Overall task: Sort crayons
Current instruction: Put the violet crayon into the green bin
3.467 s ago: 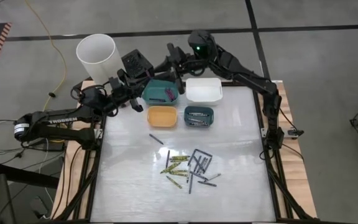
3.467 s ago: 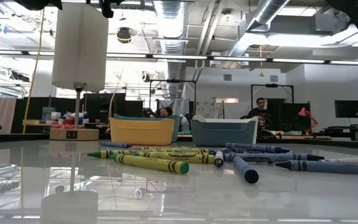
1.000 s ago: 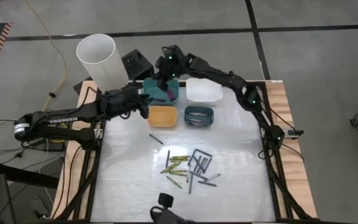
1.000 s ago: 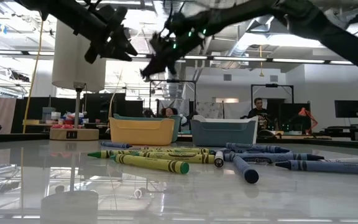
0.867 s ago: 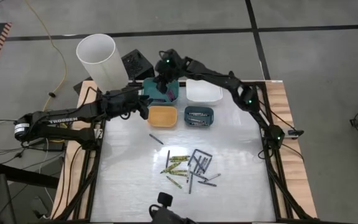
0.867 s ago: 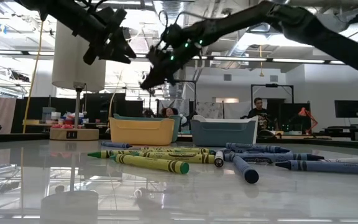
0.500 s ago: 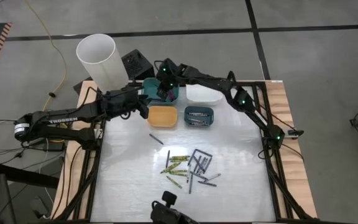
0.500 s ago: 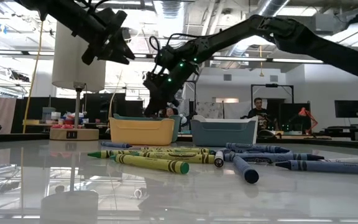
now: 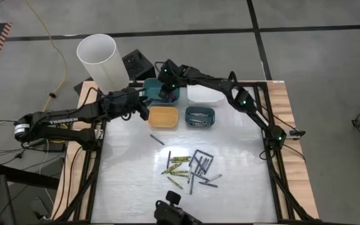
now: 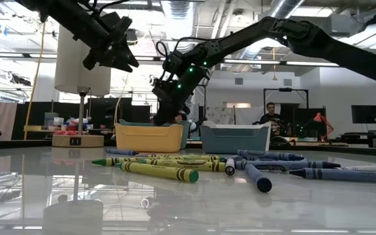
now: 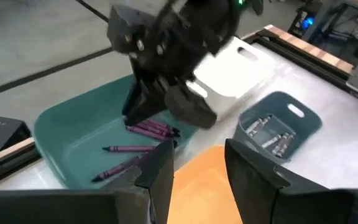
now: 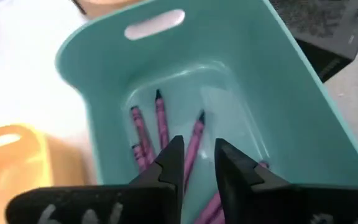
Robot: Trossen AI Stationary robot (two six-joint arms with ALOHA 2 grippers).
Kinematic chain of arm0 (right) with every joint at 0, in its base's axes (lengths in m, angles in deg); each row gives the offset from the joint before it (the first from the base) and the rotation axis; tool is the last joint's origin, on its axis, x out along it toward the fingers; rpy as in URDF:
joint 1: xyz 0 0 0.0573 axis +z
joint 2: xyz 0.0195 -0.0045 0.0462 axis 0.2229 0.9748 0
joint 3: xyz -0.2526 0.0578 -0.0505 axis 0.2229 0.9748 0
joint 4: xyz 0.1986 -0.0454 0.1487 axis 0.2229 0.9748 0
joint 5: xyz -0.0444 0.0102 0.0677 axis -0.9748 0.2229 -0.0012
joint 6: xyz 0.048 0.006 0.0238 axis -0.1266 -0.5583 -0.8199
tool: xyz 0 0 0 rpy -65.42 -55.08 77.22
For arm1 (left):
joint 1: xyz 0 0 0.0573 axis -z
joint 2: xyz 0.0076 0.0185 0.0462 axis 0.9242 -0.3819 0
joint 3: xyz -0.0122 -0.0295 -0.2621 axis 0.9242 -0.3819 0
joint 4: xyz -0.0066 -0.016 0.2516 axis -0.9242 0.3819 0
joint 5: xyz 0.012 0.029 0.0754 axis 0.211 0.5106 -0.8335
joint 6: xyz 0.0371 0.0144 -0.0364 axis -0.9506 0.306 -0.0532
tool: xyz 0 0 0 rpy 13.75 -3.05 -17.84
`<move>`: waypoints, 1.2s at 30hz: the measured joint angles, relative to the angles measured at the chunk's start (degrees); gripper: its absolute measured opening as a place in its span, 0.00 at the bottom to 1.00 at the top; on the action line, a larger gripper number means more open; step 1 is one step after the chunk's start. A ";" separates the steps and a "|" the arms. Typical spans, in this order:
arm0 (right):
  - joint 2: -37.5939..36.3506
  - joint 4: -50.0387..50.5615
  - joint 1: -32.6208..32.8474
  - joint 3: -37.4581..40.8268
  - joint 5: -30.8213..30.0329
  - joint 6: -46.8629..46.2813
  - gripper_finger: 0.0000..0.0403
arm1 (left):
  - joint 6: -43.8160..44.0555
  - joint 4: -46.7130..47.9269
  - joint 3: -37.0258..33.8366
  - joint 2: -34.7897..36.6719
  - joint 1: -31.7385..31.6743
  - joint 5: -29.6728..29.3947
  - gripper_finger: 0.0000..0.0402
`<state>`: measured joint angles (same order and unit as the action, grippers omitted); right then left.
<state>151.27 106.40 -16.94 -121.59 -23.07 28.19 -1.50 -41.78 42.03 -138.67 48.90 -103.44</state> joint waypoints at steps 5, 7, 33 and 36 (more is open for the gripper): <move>-6.06 6.87 -2.04 -1.49 1.53 4.36 0.25 | -2.58 4.18 0.00 -0.03 0.32 10.60 0.38; -10.52 7.94 -3.07 -1.43 1.55 5.99 0.26 | -5.31 5.77 0.00 -1.06 1.16 14.27 0.39; -53.85 20.41 -9.64 -1.47 -13.74 0.87 0.25 | 10.25 28.90 21.88 -34.79 11.08 18.66 0.41; -56.35 23.61 -9.64 -1.47 -13.76 -0.50 0.25 | 16.02 31.05 26.13 -38.07 13.40 19.59 0.41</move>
<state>94.93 130.02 -26.58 -123.06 -36.83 27.69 14.52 -10.73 68.16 -176.74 62.30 -83.85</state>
